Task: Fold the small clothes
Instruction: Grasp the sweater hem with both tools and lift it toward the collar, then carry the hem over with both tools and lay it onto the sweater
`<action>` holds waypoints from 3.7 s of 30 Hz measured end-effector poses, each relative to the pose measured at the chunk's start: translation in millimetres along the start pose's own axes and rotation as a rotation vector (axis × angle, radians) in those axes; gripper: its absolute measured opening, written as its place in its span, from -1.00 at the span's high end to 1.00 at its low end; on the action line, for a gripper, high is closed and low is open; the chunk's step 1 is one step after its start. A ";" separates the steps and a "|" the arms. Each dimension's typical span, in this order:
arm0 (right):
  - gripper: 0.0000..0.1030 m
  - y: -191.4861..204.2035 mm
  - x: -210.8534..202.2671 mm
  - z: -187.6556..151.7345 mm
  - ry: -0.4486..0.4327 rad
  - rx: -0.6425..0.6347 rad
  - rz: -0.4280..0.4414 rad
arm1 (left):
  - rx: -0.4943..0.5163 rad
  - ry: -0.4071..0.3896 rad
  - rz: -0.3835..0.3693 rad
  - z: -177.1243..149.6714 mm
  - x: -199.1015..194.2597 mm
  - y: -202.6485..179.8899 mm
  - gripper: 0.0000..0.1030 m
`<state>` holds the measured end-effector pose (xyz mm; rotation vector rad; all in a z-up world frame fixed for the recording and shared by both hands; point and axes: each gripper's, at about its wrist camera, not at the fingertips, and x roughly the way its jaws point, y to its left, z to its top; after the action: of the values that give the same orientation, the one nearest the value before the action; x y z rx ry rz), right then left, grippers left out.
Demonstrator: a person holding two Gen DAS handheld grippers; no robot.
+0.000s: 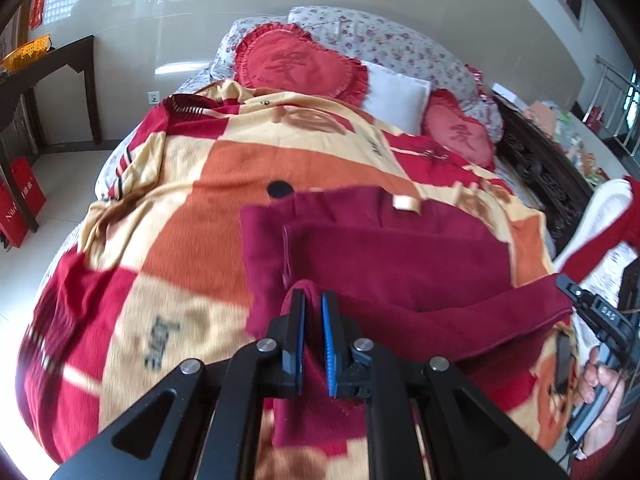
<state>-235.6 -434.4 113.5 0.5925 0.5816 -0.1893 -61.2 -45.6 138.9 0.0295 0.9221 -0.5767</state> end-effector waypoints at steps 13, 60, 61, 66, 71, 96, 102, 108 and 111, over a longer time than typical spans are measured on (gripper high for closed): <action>1.00 -23.0 100.5 57.4 0.075 0.025 -0.079 | -0.056 0.040 0.088 59.7 105.9 7.8 0.71; 0.60 -21.1 63.2 -6.1 0.194 -0.115 -0.187 | 0.054 0.111 0.123 7.3 78.9 10.0 -0.41; 0.57 -24.3 57.0 -11.1 0.195 -0.109 -0.184 | 0.058 0.116 0.112 -0.6 72.6 11.7 -0.45; 0.46 -38.6 39.6 -38.4 0.228 -0.083 -0.168 | 0.023 0.194 0.063 -39.5 69.6 16.9 -0.46; 0.51 -39.7 51.4 -55.4 0.280 -0.056 -0.120 | 0.037 0.255 0.077 -61.3 89.4 11.2 -0.16; 0.88 10.0 49.9 -20.4 0.134 -0.147 -0.182 | 0.034 0.227 0.071 -72.3 87.0 9.2 -0.03; 0.88 18.1 115.9 20.7 0.132 -0.173 -0.198 | -0.007 0.231 0.041 -73.2 88.0 20.0 -0.06; 0.88 2.0 165.8 49.4 0.140 -0.207 -0.310 | -0.018 0.229 0.023 -73.9 87.8 25.4 -0.09; 0.95 -6.2 178.8 54.5 0.169 -0.194 -0.338 | -0.025 0.225 0.018 -74.7 87.1 26.9 -0.10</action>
<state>-65.2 -471.7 46.1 0.3201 0.8529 -0.3983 -63.2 -42.8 21.1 0.0819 1.1467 -0.5521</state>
